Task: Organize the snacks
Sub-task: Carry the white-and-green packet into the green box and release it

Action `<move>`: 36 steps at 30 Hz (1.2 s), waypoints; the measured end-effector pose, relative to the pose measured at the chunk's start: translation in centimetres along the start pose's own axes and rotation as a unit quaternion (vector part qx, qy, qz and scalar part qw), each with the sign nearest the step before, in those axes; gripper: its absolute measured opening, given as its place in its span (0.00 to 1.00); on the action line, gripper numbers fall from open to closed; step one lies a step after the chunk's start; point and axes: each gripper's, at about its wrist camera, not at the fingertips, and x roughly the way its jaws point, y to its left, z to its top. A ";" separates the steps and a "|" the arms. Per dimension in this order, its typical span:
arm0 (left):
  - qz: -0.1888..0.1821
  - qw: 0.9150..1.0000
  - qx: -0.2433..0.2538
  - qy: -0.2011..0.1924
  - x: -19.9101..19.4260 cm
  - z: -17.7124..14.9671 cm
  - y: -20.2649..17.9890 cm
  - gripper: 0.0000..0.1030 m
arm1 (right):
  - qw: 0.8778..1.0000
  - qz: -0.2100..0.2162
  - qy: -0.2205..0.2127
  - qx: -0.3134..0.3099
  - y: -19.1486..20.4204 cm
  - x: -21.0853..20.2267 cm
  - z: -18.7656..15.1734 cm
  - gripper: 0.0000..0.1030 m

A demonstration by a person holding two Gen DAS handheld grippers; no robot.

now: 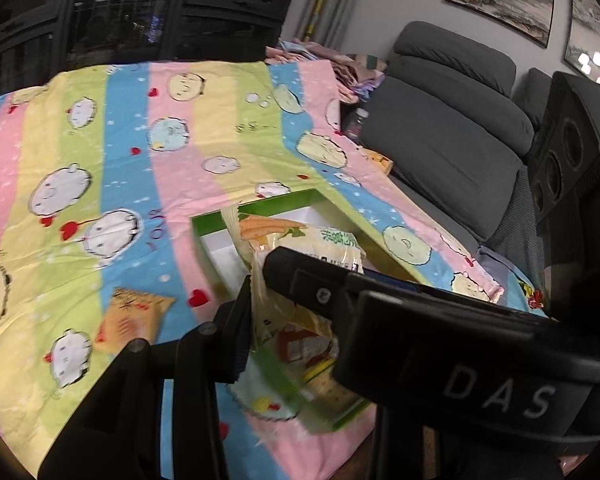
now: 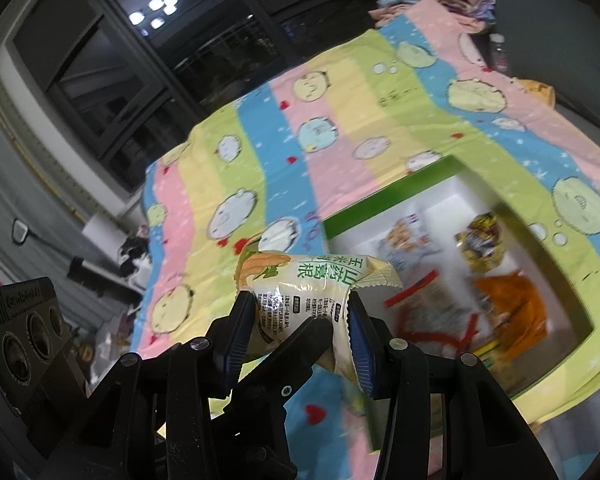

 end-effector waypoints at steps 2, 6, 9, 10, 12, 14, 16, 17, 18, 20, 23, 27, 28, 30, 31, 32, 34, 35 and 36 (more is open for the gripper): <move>-0.009 1.000 -0.001 0.013 1.6 0.3 -0.5 0.34 | 1.000 -0.009 0.001 0.014 -1.5 0.3 0.6 0.47; -0.021 0.999 0.006 0.042 4.5 0.3 -1.3 0.34 | 0.999 -0.021 0.008 0.037 -4.2 1.2 1.1 0.47; -0.025 0.998 0.005 0.063 6.3 0.1 -1.6 0.34 | 0.998 -0.030 0.018 0.052 -5.9 2.1 1.1 0.47; -0.024 0.997 0.004 0.070 6.9 0.0 -1.7 0.34 | 0.998 -0.031 0.022 0.056 -6.4 2.4 1.1 0.47; -0.023 0.996 0.003 0.084 8.0 -0.1 -1.8 0.34 | 0.997 -0.032 0.029 0.067 -7.4 3.0 1.1 0.47; -0.024 0.995 0.001 0.098 9.2 -0.2 -1.8 0.34 | 0.996 -0.034 0.035 0.072 -8.2 3.7 1.1 0.47; -0.024 0.994 -0.002 0.110 10.0 -0.3 -1.8 0.34 | 0.996 -0.036 0.038 0.073 -8.9 4.1 1.1 0.47; -0.022 0.993 -0.003 0.117 10.5 -0.4 -1.8 0.34 | 0.996 -0.035 0.041 0.076 -9.3 4.5 1.1 0.47; -0.021 0.992 -0.003 0.123 10.9 -0.5 -1.8 0.34 | 0.995 -0.034 0.045 0.080 -9.6 4.8 1.1 0.47; -0.019 0.991 -0.002 0.133 11.7 -0.6 -1.7 0.34 | 0.994 -0.032 0.051 0.087 -10.4 5.4 1.0 0.47; -0.017 0.989 -0.002 0.146 12.6 -0.9 -1.6 0.34 | 0.993 -0.030 0.059 0.096 -11.2 6.1 0.8 0.47; -0.015 0.988 -0.002 0.156 13.5 -1.1 -1.8 0.34 | 0.992 -0.031 0.064 0.106 -12.1 6.6 0.7 0.47; -0.016 0.987 -0.003 0.158 13.6 -1.1 -1.8 0.34 | 0.992 -0.031 0.063 0.108 -12.3 6.6 0.7 0.47; -0.019 0.986 -0.005 0.163 13.8 -1.0 -1.8 0.34 | 0.992 -0.033 0.061 0.109 -12.5 6.6 0.8 0.47; -0.019 0.986 -0.005 0.164 13.9 -1.0 -1.7 0.34 | 0.992 -0.033 0.060 0.110 -12.5 6.6 0.8 0.47; -0.018 0.986 -0.003 0.165 13.9 -1.0 -1.7 0.34 | 0.992 -0.032 0.060 0.110 -12.6 6.6 0.8 0.47; -0.017 0.986 -0.002 0.168 14.0 -1.0 -1.7 0.34 | 0.992 -0.031 0.060 0.110 -12.6 6.7 0.8 0.47; -0.017 0.986 -0.002 0.168 14.0 -1.0 -1.7 0.34 | 0.992 -0.031 0.060 0.111 -12.6 6.7 0.8 0.47; -0.017 0.986 -0.002 0.168 14.0 -1.0 -1.7 0.34 | 0.992 -0.032 0.060 0.110 -12.6 6.7 0.8 0.47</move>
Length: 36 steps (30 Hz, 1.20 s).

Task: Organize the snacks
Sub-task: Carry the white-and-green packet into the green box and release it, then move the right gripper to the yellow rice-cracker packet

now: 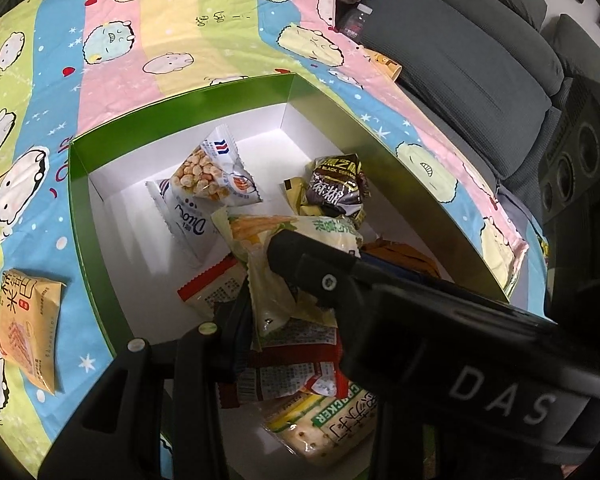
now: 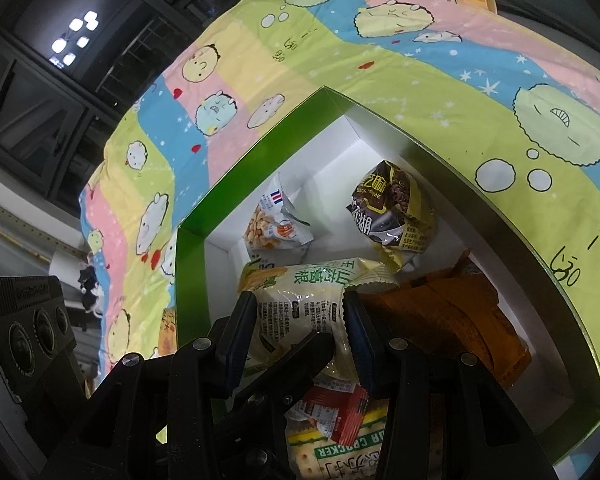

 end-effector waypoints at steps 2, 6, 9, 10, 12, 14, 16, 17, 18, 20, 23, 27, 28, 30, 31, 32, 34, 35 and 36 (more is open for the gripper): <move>-0.001 1.000 -0.002 -0.003 -0.1 -0.1 0.0 0.36 | 1.000 0.000 -0.001 0.002 -0.1 0.0 0.0 0.47; 0.003 1.000 -0.001 -0.002 -0.3 -0.2 -0.1 0.37 | 1.000 -0.007 -0.002 0.001 0.1 -0.1 -0.1 0.47; 0.004 1.000 0.000 0.001 -0.8 -0.2 -0.2 0.41 | 1.000 -0.014 -0.010 -0.003 0.4 -0.4 -0.2 0.49; 0.008 1.000 0.001 0.000 -1.2 -0.3 -0.2 0.48 | 1.000 -0.020 -0.017 -0.010 0.7 -0.7 -0.2 0.51; 0.023 1.000 0.007 -0.018 -2.5 -0.4 -0.1 0.56 | 0.999 -0.023 -0.026 -0.016 1.0 -1.3 -0.2 0.59; 0.038 0.998 0.013 -0.040 -4.2 -0.6 0.3 0.64 | 0.999 -0.016 -0.039 -0.020 1.4 -2.1 -0.4 0.65; 0.045 0.997 0.016 -0.059 -5.7 -0.9 0.8 0.73 | 0.999 -0.011 -0.047 -0.026 1.8 -2.8 -0.6 0.67; 0.049 0.996 0.017 -0.073 -6.8 -1.1 1.3 0.79 | 0.998 -0.011 -0.051 -0.030 2.2 -3.2 -0.7 0.71; 0.052 0.995 0.016 -0.082 -7.7 -1.3 1.7 0.82 | 0.998 -0.013 -0.055 -0.036 2.6 -3.4 -0.8 0.72; 0.062 0.993 0.010 -0.104 -9.5 -1.9 2.8 0.85 | 0.997 -0.014 -0.063 -0.050 3.6 -3.9 -1.2 0.77; 0.086 0.987 -0.018 -0.132 -12.0 -3.0 5.4 0.88 | 0.996 -0.008 -0.068 -0.060 4.9 -4.3 -1.6 0.77; 0.110 0.979 -0.078 -0.151 -14.8 -4.6 10.0 0.89 | 0.994 -0.001 -0.068 -0.081 7.2 -4.3 -2.3 0.80; 0.113 0.977 -0.093 -0.155 -15.4 -4.9 11.1 0.89 | 0.994 0.002 -0.067 -0.087 7.8 -4.2 -2.6 0.81; 0.121 0.971 -0.132 -0.161 -16.5 -6.0 13.6 0.89 | 0.993 0.010 -0.060 -0.098 9.2 -3.9 -3.1 0.81; 0.122 0.968 -0.145 -0.162 -16.8 -6.5 14.3 0.89 | 0.993 0.019 -0.053 -0.105 10.0 -3.5 -3.4 0.81; 0.119 0.966 -0.162 -0.161 -17.1 -7.0 15.3 0.89 | 0.993 0.025 -0.047 -0.109 10.7 -3.1 -3.6 0.81; 0.110 0.963 -0.192 -0.152 -17.4 -8.0 17.1 0.89 | 0.992 0.039 -0.035 -0.112 11.8 -2.3 -4.0 0.81; 0.107 0.961 -0.208 -0.150 -17.5 -8.6 17.9 0.89 | 0.992 0.050 -0.024 -0.113 12.5 -1.6 -4.2 0.81; 0.107 0.959 -0.215 -0.148 -17.5 -9.0 18.5 0.89 | 0.992 0.058 -0.015 -0.115 13.1 -1.1 -4.4 0.81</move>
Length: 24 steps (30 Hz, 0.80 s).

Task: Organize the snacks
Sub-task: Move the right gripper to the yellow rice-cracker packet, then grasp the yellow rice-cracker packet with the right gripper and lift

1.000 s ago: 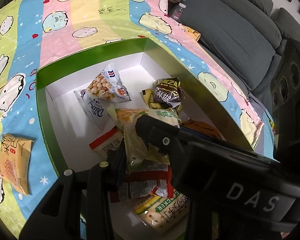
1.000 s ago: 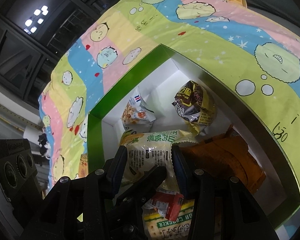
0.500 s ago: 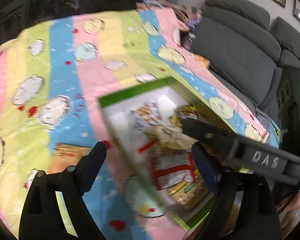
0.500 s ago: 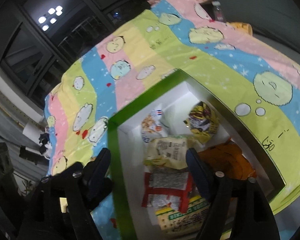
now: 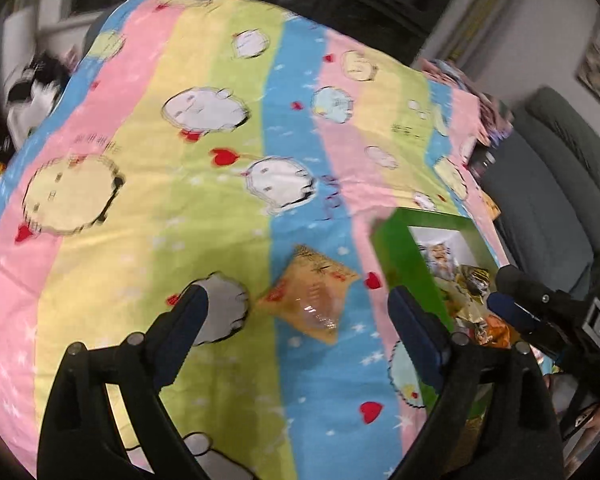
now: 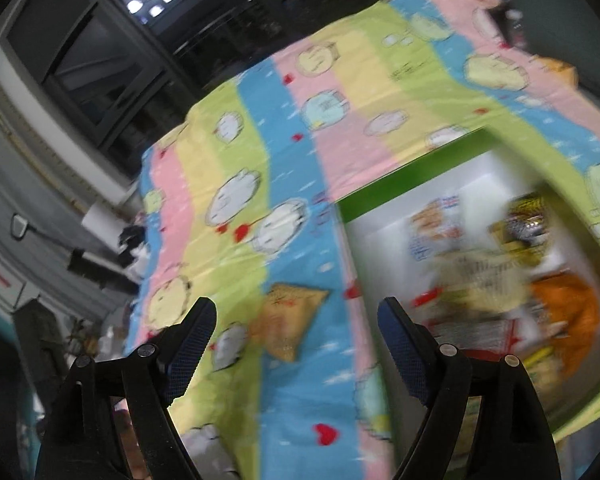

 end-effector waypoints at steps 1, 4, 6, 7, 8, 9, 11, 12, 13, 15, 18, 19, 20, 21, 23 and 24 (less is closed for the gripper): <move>0.004 1.000 -0.004 0.002 0.1 -0.2 0.4 0.89 | 1.000 0.011 0.013 -0.002 0.7 1.0 0.0 0.81; 0.009 1.000 -0.012 0.017 1.0 -0.5 1.7 0.89 | 0.999 0.026 0.044 0.006 1.9 3.7 -0.2 0.81; 0.000 0.999 -0.017 0.032 2.1 -0.6 2.3 0.89 | 0.997 0.029 0.064 0.013 2.3 5.3 -0.4 0.81; -0.007 0.999 -0.019 0.038 2.7 -0.6 2.5 0.89 | 0.997 0.029 0.076 0.017 2.5 6.3 -0.5 0.81; -0.011 0.999 -0.018 0.044 3.2 -0.6 2.6 0.89 | 0.995 0.024 0.090 0.019 2.6 7.3 -0.7 0.81; -0.018 0.998 -0.016 0.051 3.9 -0.5 2.6 0.89 | 0.995 0.018 0.098 0.018 2.7 8.0 -0.8 0.81; -0.036 0.997 -0.009 0.068 5.0 -0.4 2.4 0.88 | 0.993 0.004 0.113 0.015 3.0 9.8 -1.1 0.81; -0.051 0.996 -0.004 0.078 5.7 -0.3 2.2 0.88 | 0.993 0.001 0.117 0.015 2.9 10.3 -1.1 0.81; -0.058 0.995 -0.002 0.086 6.2 -0.2 2.1 0.87 | 0.992 -0.001 0.122 0.018 2.8 10.9 -1.2 0.81; -0.060 0.993 0.009 0.098 7.5 -0.1 1.7 0.86 | 0.991 -0.007 0.129 0.033 2.2 12.0 -1.2 0.81; -0.069 0.991 0.021 0.115 9.2 0.0 1.3 0.82 | 0.989 -0.018 0.138 0.044 1.4 13.0 -0.9 0.78; -0.073 0.989 0.023 0.124 9.9 0.0 1.2 0.79 | 0.989 -0.019 0.140 0.046 1.2 13.4 -0.9 0.77; -0.073 0.989 0.025 0.129 10.4 0.0 1.1 0.78 | 0.988 -0.020 0.143 0.047 1.0 13.8 -0.8 0.76; -0.073 0.988 0.027 0.134 10.9 0.0 1.0 0.77 | 0.988 -0.024 0.146 0.050 0.7 14.2 -0.8 0.76; -0.075 0.987 0.028 0.139 11.5 -0.1 1.0 0.73 | 0.986 -0.029 0.153 0.054 0.2 14.8 -0.7 0.70; -0.073 0.987 0.031 0.140 11.8 -0.2 1.0 0.73 | 0.986 -0.030 0.155 0.056 0.0 15.2 -0.8 0.69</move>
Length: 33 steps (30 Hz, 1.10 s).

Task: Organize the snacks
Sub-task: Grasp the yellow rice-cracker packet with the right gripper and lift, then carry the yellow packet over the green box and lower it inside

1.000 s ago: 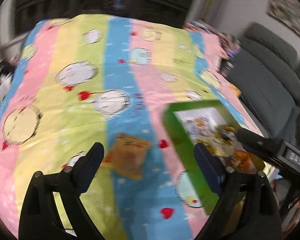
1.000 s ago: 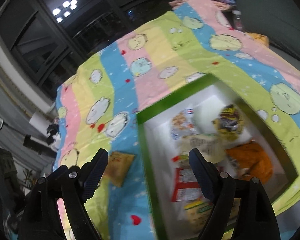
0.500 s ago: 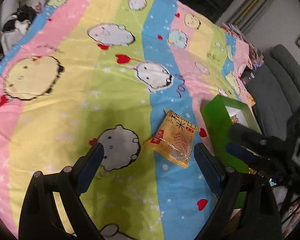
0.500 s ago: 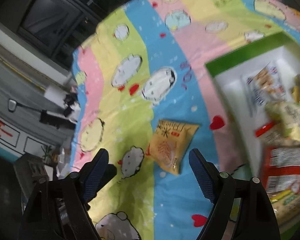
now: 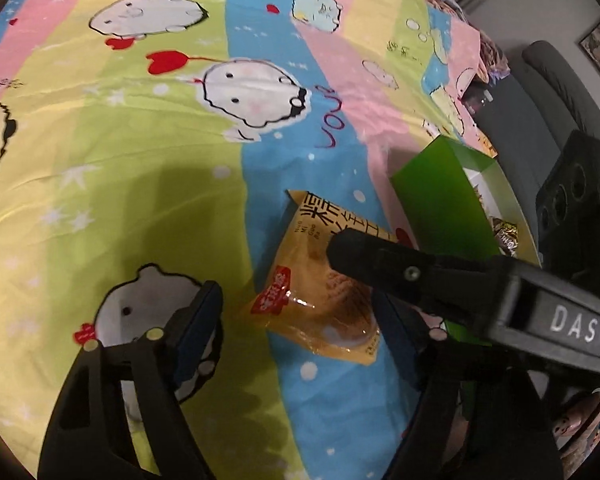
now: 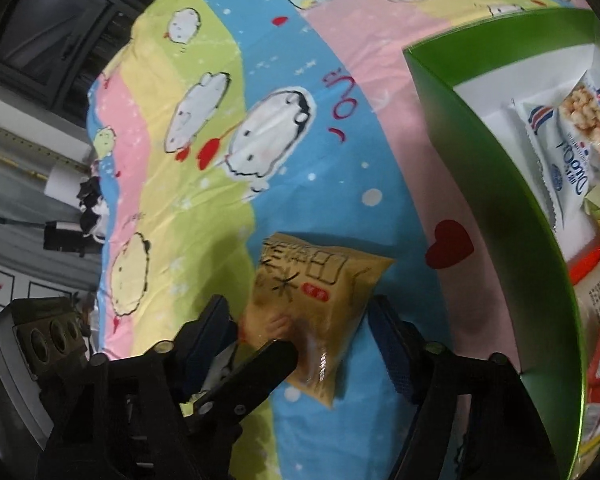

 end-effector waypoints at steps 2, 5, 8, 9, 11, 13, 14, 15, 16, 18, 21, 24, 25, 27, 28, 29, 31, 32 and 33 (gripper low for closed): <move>0.007 1.000 0.014 -0.006 0.1 0.0 -0.2 0.69 | 1.000 0.003 0.005 0.005 -0.5 0.6 0.1 0.69; -0.005 1.000 0.018 -0.002 0.3 0.1 -0.3 0.56 | 1.000 0.006 0.000 -0.001 -0.5 0.8 0.3 0.68; -0.024 1.000 0.018 0.005 0.6 0.0 -0.5 0.48 | 1.000 0.010 0.001 -0.010 -0.4 1.1 0.3 0.62; -0.022 1.000 0.021 0.003 0.5 -0.1 -0.6 0.48 | 1.000 0.012 0.003 -0.008 -0.4 1.2 0.3 0.60; -0.023 0.999 0.022 0.006 0.3 -0.5 -0.9 0.47 | 1.000 0.016 0.004 -0.011 -0.5 1.2 0.1 0.53; -0.018 1.000 0.019 0.003 0.0 -1.0 -1.2 0.47 | 1.000 0.019 0.002 -0.018 -0.5 0.9 -0.4 0.53; -0.016 1.000 0.016 0.000 -0.3 -1.5 -1.2 0.47 | 1.000 0.019 0.003 -0.021 -0.4 0.8 -0.7 0.52; -0.015 1.000 0.012 -0.002 -0.6 -2.0 -1.2 0.47 | 0.999 0.019 0.004 -0.025 -0.3 0.7 -1.0 0.52; -0.011 1.000 0.009 -0.004 -1.0 -2.4 -1.3 0.46 | 0.999 0.021 0.004 -0.029 -0.1 0.4 -1.5 0.52; -0.003 1.000 0.005 -0.005 -1.5 -3.0 -1.6 0.46 | 0.999 0.026 0.008 -0.030 0.2 0.0 -2.3 0.52; 0.014 1.000 0.004 -0.017 -3.0 -3.8 -2.3 0.46 | 0.999 0.038 0.009 -0.036 0.8 -0.7 -3.2 0.52; 0.023 0.999 0.003 -0.037 -4.7 -4.4 -3.0 0.47 | 0.998 0.051 0.003 -0.048 1.9 -2.1 -4.0 0.52; 0.025 0.999 0.003 -0.043 -5.4 -4.6 -3.2 0.47 | 0.997 0.054 0.000 -0.054 2.3 -2.7 -4.2 0.52; 0.028 0.998 0.005 -0.056 -6.7 -5.1 -3.6 0.47 | 0.996 0.059 -0.007 -0.067 3.1 -3.7 -4.8 0.52; 0.028 0.998 0.005 -0.062 -7.2 -5.3 -3.8 0.47 | 0.996 0.061 -0.011 -0.072 3.4 -4.2 -5.1 0.52; 0.030 0.997 0.006 -0.069 -7.9 -5.6 -4.1 0.47 | 0.995 0.063 -0.015 -0.078 3.9 -4.9 -5.4 0.52; 0.031 0.996 0.008 -0.079 -8.8 -5.9 -4.5 0.47 | 0.994 0.067 -0.022 -0.087 4.6 -5.9 -5.9 0.52; 0.031 0.996 0.009 -0.082 -9.3 -6.1 -4.7 0.47 | 0.993 0.068 -0.025 -0.089 4.8 -6.2 -6.0 0.52; 0.030 0.996 0.009 -0.083 -9.7 -6.2 -4.8 0.46 | 0.993 0.069 -0.028 -0.091 5.0 -6.6 -6.2 0.52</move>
